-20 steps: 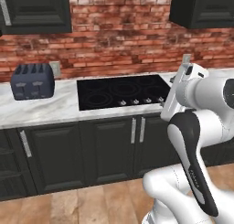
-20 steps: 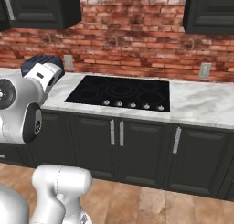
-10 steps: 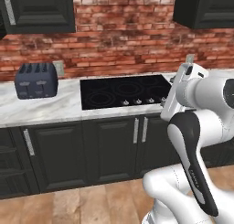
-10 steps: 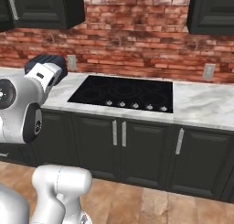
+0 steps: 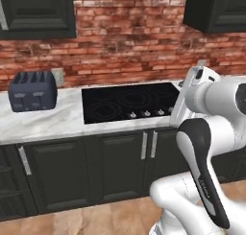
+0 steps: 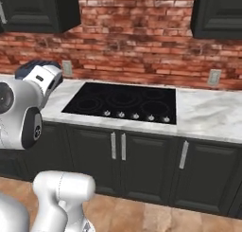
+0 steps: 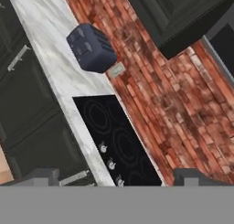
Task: Open the cabinet directly in front. Then move the beer and the mug to the dining counter with the jar on it.
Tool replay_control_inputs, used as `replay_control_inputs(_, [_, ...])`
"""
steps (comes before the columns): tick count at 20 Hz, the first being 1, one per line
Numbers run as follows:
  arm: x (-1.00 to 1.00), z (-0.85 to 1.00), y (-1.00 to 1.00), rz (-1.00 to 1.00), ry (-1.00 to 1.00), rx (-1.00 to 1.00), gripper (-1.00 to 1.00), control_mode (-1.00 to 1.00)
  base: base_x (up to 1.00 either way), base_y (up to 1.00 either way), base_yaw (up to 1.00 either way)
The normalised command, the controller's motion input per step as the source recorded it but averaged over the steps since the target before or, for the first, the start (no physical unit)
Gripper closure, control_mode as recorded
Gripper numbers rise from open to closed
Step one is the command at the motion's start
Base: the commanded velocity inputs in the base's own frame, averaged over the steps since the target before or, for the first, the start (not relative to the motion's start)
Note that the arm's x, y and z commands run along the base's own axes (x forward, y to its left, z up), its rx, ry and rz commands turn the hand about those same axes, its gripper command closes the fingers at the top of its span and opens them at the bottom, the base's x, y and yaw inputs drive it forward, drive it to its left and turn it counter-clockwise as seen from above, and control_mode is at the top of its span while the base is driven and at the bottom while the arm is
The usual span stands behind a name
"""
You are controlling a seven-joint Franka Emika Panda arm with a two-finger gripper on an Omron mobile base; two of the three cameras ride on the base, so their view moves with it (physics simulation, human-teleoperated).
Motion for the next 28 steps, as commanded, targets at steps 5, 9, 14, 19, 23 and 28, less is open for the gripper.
replay_control_inputs(5, [0.00, 0.00, 0.00, 0.00, 0.00, 0.00, -1.00, 1.00, 0.69, 0.06, 0.43])
replay_control_inputs(9, [0.00, 0.00, 0.00, 0.00, 0.00, 0.00, -1.00, 1.00, 0.00, 0.05, 0.93])
replay_control_inputs(14, [0.00, 0.00, 0.00, 0.00, 0.00, 0.00, -1.00, 1.00, 0.00, 0.00, 1.00])
replay_control_inputs(19, [0.00, 0.00, 0.00, 0.00, 0.00, 0.00, -1.00, 1.00, 0.00, 0.00, 0.98])
replay_control_inputs(23, [0.00, 0.00, 0.00, 0.00, 0.00, 0.00, -1.00, 1.00, 0.00, 0.04, 0.94])
replay_control_inputs(28, [0.00, 0.00, 0.00, 0.00, 0.00, 0.00, -1.00, 1.00, -0.02, 0.04, 0.77])
